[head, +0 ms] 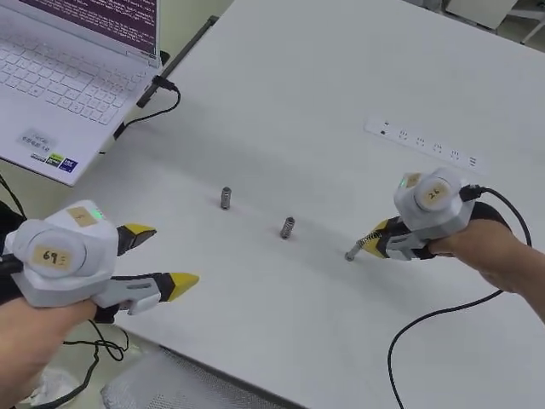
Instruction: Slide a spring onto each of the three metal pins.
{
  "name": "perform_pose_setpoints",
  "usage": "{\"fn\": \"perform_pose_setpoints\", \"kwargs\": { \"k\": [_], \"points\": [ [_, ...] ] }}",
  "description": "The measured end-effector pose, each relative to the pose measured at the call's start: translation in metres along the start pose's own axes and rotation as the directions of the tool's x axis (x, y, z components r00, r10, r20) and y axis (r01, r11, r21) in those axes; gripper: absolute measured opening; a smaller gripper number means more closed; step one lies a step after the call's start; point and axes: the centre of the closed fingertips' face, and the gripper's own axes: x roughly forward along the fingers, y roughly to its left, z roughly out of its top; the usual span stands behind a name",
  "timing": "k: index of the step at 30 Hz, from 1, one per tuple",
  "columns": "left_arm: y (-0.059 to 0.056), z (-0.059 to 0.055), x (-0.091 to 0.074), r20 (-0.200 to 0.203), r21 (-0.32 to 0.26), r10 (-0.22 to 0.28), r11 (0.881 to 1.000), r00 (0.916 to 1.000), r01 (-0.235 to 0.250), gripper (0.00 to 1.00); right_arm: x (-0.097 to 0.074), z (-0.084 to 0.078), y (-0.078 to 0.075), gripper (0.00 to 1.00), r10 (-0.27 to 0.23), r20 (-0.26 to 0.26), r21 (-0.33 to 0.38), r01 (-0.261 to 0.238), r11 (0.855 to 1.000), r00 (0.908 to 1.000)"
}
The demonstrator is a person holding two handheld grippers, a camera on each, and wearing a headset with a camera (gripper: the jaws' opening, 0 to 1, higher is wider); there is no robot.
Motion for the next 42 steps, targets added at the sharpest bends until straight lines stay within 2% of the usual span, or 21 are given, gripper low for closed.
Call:
{"fn": "perform_pose_setpoints", "kwargs": {
  "k": [21,26,32,36,42],
  "points": [
    [0.004,-0.003,-0.008,-0.007,-0.015,0.025,1.0,0.9997,-0.025,0.51,0.043,-0.012,0.002,0.09,0.058,-0.097,-0.087,-0.066,0.994,0.9936],
    [0.004,-0.006,-0.011,-0.011,-0.018,0.031,0.999,0.9995,-0.031,0.51,0.047,-0.014,0.004,0.09,0.063,-0.104,-0.092,-0.073,0.993,0.9926],
    [0.003,-0.007,-0.014,-0.013,-0.019,0.035,0.999,0.9993,-0.036,0.51,0.049,-0.014,0.003,0.09,0.064,-0.101,-0.092,-0.073,0.993,0.9928],
    [0.004,-0.006,-0.015,-0.01,-0.015,0.035,0.999,0.9993,-0.035,0.51,0.043,-0.012,0.002,0.15,0.057,-0.09,-0.088,-0.065,0.994,0.9943],
    [0.001,0.0,-0.013,0.001,-0.001,0.026,1.0,0.9997,-0.026,0.51,0.029,-0.02,-0.003,0.23,0.012,-0.083,-0.075,-0.018,0.997,0.9965]
  ]
}}
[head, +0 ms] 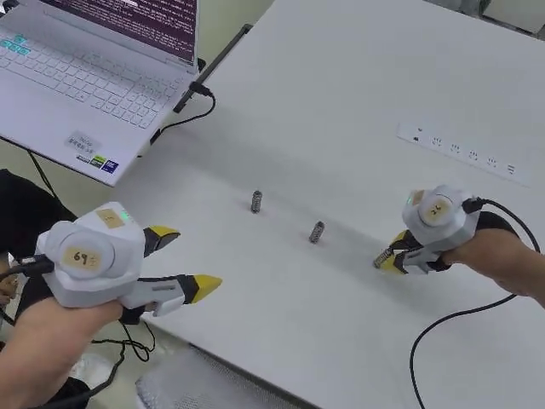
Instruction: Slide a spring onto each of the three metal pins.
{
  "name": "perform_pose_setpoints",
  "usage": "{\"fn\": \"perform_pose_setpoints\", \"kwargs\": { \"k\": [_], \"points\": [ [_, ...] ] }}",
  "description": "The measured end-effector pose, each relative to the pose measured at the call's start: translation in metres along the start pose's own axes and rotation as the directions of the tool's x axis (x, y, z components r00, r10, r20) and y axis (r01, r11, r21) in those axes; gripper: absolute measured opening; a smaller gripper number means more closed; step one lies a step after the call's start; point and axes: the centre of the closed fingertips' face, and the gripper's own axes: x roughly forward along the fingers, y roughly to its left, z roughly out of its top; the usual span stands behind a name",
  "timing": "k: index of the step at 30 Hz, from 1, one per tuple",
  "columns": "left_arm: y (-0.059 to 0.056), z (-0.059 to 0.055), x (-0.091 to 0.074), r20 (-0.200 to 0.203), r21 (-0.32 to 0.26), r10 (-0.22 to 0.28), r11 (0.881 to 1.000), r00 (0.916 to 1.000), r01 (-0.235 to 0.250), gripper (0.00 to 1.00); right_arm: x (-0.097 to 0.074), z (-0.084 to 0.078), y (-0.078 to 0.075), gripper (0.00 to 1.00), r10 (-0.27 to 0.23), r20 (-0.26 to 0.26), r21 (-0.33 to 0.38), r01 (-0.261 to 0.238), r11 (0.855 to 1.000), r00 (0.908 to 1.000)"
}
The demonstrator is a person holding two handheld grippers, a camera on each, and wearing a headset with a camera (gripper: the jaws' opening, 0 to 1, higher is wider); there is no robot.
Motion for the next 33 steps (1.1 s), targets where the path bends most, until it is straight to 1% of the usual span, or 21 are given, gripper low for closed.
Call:
{"fn": "perform_pose_setpoints", "kwargs": {
  "k": [3,6,10,14,16,19,22,23,25,27,28,31,33],
  "points": [
    [-0.003,0.004,0.002,0.007,0.014,-0.011,1.0,0.9999,0.011,0.51,-0.007,-0.008,0.003,0.25,-0.017,0.0,0.017,0.017,1.0,0.9999],
    [-0.005,0.007,0.002,0.013,0.02,-0.019,1.0,0.9997,0.019,0.51,-0.016,-0.015,0.007,0.27,-0.038,0.011,0.04,0.037,0.999,0.9992],
    [-0.007,0.008,0.001,0.018,0.028,-0.027,0.999,0.9995,0.027,0.51,-0.027,-0.016,0.019,0.3,-0.055,0.066,0.077,0.05,0.996,0.9963],
    [-0.01,0.009,0.0,0.023,0.035,-0.036,0.999,0.9991,0.035,0.51,-0.034,-0.021,0.031,0.32,-0.075,0.093,0.108,0.065,0.992,0.9929],
    [-0.01,0.009,0.0,0.024,0.037,-0.039,0.999,0.999,0.038,0.51,-0.036,-0.021,0.034,0.32,-0.082,0.102,0.126,0.069,0.99,0.9914],
    [-0.01,0.01,0.0,0.028,0.041,-0.043,0.998,0.9987,0.042,0.51,-0.042,-0.02,0.04,0.34,-0.104,0.144,0.184,0.077,0.98,0.984],
    [-0.01,0.011,0.0,0.032,0.042,-0.045,0.998,0.9985,0.043,0.51,-0.048,-0.016,0.043,0.35,-0.139,0.189,0.244,0.091,0.966,0.9721],
    [-0.009,0.012,0.0,0.034,0.044,-0.044,0.998,0.9984,0.043,0.51,-0.052,-0.012,0.047,0.36,-0.148,0.214,0.269,0.088,0.959,0.9656],
    [-0.009,0.013,0.0,0.037,0.043,-0.045,0.998,0.9983,0.043,0.51,-0.058,-0.009,0.05,0.38,-0.167,0.242,0.295,0.091,0.951,0.9559],
    [-0.009,0.014,0.0,0.042,0.042,-0.047,0.998,0.998,0.046,0.51,-0.061,-0.009,0.053,0.38,-0.186,0.256,0.307,0.103,0.946,0.9487],
    [-0.009,0.015,0.0,0.044,0.042,-0.048,0.998,0.9979,0.047,0.51,-0.062,-0.01,0.056,0.38,-0.19,0.258,0.307,0.106,0.946,0.9471],
    [-0.01,0.018,0.001,0.047,0.05,-0.054,0.997,0.9974,0.051,0.51,-0.065,-0.015,0.061,0.39,-0.212,0.26,0.329,0.12,0.937,0.942],
    [-0.01,0.02,0.001,0.049,0.053,-0.057,0.997,0.9972,0.054,0.51,-0.069,-0.018,0.065,0.4,-0.232,0.269,0.359,0.126,0.925,0.9347]
  ]
}}
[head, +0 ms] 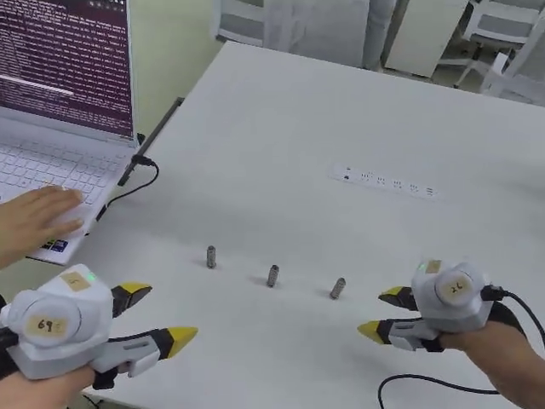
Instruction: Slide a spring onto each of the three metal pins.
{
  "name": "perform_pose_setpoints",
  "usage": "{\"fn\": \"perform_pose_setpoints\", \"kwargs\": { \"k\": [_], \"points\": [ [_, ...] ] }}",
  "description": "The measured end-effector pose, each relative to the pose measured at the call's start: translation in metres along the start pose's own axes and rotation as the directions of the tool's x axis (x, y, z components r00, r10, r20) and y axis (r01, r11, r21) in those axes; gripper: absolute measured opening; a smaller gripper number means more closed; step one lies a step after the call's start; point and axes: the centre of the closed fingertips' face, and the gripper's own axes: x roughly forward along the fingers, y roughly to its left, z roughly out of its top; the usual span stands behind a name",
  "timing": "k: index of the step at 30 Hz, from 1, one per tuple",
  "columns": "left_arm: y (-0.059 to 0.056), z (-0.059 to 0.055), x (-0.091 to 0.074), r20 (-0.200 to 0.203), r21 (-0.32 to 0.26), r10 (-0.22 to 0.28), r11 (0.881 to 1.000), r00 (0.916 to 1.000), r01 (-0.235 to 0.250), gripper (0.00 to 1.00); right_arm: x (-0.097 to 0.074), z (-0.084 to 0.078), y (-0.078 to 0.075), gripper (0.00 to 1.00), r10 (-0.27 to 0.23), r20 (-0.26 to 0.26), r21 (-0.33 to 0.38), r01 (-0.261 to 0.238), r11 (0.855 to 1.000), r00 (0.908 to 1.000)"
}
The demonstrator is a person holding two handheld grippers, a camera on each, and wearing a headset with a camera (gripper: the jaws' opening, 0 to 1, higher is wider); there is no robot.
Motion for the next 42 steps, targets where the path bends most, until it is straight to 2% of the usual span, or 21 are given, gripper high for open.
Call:
{"fn": "perform_pose_setpoints", "kwargs": {
  "k": [3,11,16,21,28,33,36,42],
  "points": [
    [-0.001,0.003,0.001,0.003,0.004,-0.006,1.0,1.0,0.006,0.51,-0.01,-0.002,0.005,0.42,-0.021,0.039,0.045,0.019,0.999,0.999],
    [-0.006,0.013,0.003,0.008,0.027,-0.025,0.999,0.9997,0.024,0.52,-0.028,-0.011,0.015,0.44,-0.069,0.096,0.142,0.055,0.988,0.9929],
    [-0.006,0.02,0.005,0.019,0.03,-0.029,0.999,0.9994,0.029,0.52,-0.044,-0.013,0.022,0.45,-0.11,0.149,0.215,0.076,0.974,0.9827],
    [-0.007,0.028,0.006,0.028,0.029,-0.034,0.999,0.999,0.033,0.53,-0.053,-0.019,0.03,0.49,-0.136,0.162,0.258,0.091,0.962,0.9774],
    [-0.004,0.03,0.007,0.032,0.019,-0.034,0.999,0.9989,0.034,0.53,-0.06,-0.024,0.042,0.52,-0.169,0.175,0.327,0.105,0.939,0.9698],
    [-0.007,0.034,0.01,0.041,0.003,-0.045,0.999,0.9981,0.045,0.54,-0.063,-0.023,0.044,0.53,-0.192,0.178,0.329,0.125,0.936,0.9651],
    [-0.01,0.036,0.012,0.033,0.012,-0.044,0.999,0.9985,0.044,0.54,-0.066,-0.02,0.043,0.55,-0.197,0.181,0.327,0.13,0.936,0.9635],
    [-0.009,0.04,0.013,0.042,-0.008,-0.037,0.999,0.9984,0.038,0.55,-0.068,-0.014,0.042,0.56,-0.206,0.192,0.343,0.13,0.93,0.9595]
  ]
}}
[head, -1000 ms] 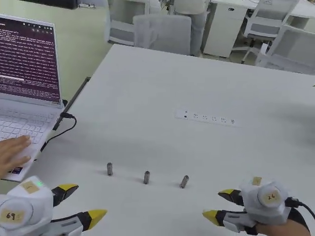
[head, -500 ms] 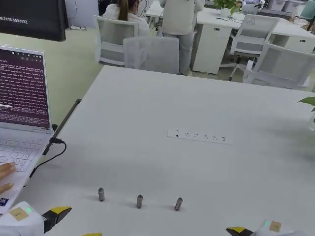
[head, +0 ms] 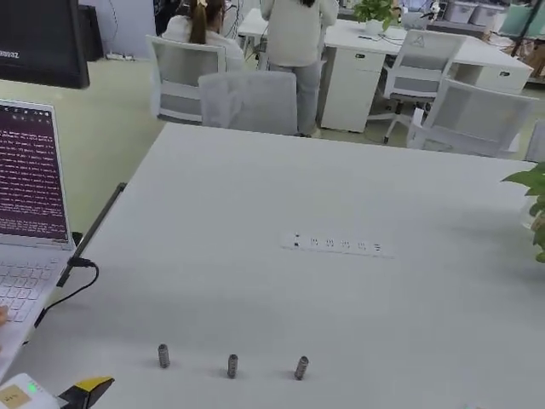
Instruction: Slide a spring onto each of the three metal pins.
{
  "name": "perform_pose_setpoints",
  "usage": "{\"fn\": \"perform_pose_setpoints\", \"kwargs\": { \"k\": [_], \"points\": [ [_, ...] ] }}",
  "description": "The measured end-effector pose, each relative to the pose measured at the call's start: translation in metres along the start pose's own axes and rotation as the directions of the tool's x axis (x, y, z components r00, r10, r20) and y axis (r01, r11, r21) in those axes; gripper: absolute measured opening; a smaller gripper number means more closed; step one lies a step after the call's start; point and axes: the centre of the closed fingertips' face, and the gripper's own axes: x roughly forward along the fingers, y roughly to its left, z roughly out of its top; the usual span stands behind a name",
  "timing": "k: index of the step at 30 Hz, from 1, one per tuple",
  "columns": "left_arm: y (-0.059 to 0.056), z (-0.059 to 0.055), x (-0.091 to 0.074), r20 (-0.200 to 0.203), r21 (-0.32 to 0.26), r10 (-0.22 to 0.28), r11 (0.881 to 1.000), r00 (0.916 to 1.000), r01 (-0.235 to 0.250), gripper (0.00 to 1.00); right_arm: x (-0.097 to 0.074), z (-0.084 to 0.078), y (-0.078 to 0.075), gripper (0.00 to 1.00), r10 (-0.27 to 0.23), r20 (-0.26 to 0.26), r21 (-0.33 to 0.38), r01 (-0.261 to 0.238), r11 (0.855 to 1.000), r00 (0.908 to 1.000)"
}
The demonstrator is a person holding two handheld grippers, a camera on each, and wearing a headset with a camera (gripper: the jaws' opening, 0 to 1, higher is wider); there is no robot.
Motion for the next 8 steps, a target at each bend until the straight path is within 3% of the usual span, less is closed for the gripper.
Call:
{"fn": "perform_pose_setpoints", "kwargs": {
  "k": [8],
  "points": [
    [0.0012,-0.0021,-0.0028,-0.012,0.002,0.014,1.0,0.9998,-0.014,0.55,0.0033,-0.0052,0.0066,0.58,0.017,-0.025,-0.013,-0.018,1.0,0.9995]
  ]
}}
